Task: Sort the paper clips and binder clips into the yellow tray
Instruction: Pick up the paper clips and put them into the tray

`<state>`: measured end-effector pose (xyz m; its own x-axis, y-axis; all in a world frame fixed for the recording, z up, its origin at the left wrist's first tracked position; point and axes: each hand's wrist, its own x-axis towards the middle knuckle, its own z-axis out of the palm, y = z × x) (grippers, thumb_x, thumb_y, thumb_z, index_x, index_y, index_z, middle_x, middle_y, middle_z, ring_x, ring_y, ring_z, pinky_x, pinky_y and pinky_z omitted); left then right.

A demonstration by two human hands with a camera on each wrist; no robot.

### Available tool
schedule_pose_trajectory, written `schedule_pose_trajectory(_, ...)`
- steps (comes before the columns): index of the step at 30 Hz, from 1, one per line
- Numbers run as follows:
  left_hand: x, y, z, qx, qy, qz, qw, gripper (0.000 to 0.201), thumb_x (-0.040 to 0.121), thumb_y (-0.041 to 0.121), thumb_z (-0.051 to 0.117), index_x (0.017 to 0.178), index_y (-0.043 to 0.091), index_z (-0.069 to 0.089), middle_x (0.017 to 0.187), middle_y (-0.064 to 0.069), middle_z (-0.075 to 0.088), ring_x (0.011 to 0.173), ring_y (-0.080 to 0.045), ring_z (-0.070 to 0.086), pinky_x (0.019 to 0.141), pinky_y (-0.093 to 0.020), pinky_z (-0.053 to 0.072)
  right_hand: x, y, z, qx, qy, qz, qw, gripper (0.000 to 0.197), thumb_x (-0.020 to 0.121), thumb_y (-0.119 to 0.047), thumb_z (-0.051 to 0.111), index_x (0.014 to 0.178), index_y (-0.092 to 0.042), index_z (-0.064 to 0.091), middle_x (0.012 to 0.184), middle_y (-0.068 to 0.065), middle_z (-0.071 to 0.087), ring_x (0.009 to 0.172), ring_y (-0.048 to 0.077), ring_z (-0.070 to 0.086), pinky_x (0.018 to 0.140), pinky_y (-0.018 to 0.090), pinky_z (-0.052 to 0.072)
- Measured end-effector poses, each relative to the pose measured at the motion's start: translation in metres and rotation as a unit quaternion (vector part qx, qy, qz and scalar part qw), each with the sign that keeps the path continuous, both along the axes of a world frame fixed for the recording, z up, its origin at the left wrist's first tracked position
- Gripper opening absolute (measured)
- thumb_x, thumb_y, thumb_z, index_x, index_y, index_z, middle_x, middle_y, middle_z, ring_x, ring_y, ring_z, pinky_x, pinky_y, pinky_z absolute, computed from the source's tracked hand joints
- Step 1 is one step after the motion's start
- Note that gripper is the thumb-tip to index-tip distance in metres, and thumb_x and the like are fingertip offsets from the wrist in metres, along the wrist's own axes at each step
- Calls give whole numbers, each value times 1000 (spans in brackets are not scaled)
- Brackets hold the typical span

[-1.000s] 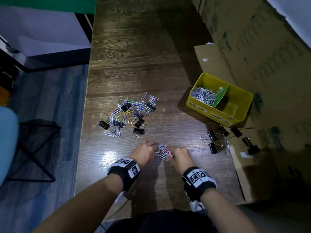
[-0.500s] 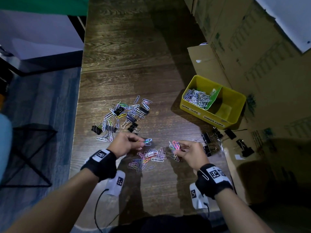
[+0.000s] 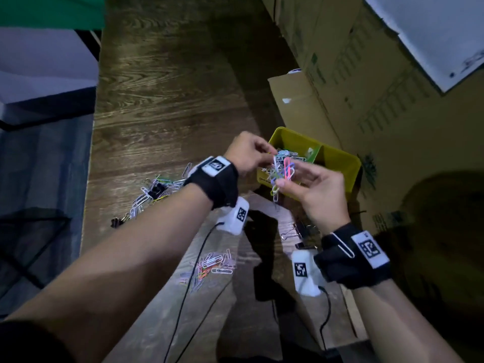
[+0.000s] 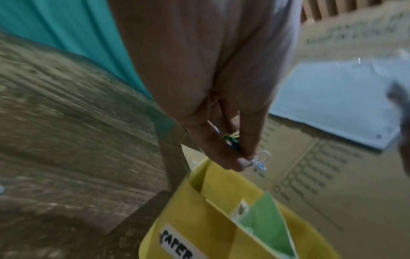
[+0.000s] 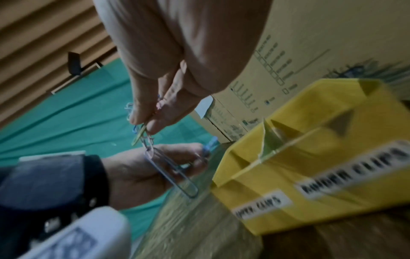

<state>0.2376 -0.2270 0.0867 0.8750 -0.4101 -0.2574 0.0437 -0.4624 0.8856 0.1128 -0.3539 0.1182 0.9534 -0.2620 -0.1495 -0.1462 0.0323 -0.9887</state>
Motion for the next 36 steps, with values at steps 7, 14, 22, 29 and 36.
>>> schedule_pose_trajectory(7, -1, -34, -21, 210, -94, -113, 967, 19, 80, 8, 60, 97, 7, 69, 94, -17, 69, 95, -30, 60, 84, -29, 47, 62, -27, 2, -69, -25, -69, 995, 42, 67, 3, 79, 105, -8, 66, 88, 0, 69, 69, -7, 64, 75, 15, 53)
schedule_pose_trajectory(14, -17, 17, -31, 62, -166, 38, 984, 24, 81, 2, 57, 93, 15, 73, 95, -2, 72, 85, -11, 65, 83, -24, 51, 89, -35, -34, -169, 110, 4, 980, 41, 79, -1, 71, 118, -3, 59, 99, 5, 67, 87, 12, 63, 77, 19, 55)
schedule_pose_trajectory(22, -101, 85, -85, 174, -187, -275, 927, 31, 89, 13, 49, 117, 19, 62, 128, -4, 59, 115, -20, 54, 99, -42, 44, 75, -23, -49, -441, 122, 117, 881, 58, 80, -20, 74, 133, -13, 52, 130, 8, 59, 122, 24, 51, 108, 36, 37)
schedule_pose_trajectory(29, -192, 161, -124, 348, -255, -411, 803, 52, 93, 46, 30, 143, 28, 28, 153, -1, 26, 140, -22, 24, 106, -54, 33, 13, 13, -50, -416, -74, 104, 900, 26, 86, -15, 66, 111, -11, 66, 110, 7, 65, 101, 16, 59, 95, 34, 48)
schedule_pose_trajectory(36, -214, 217, -105, 337, -259, -254, 869, 72, 81, 42, 53, 144, 30, 21, 146, -6, 38, 129, -28, 42, 100, -49, 42, -79, 91, -92, -420, 71, 335, 840, 63, 84, -41, 65, 138, -21, 40, 129, 2, 43, 117, 19, 45, 99, 35, 41)
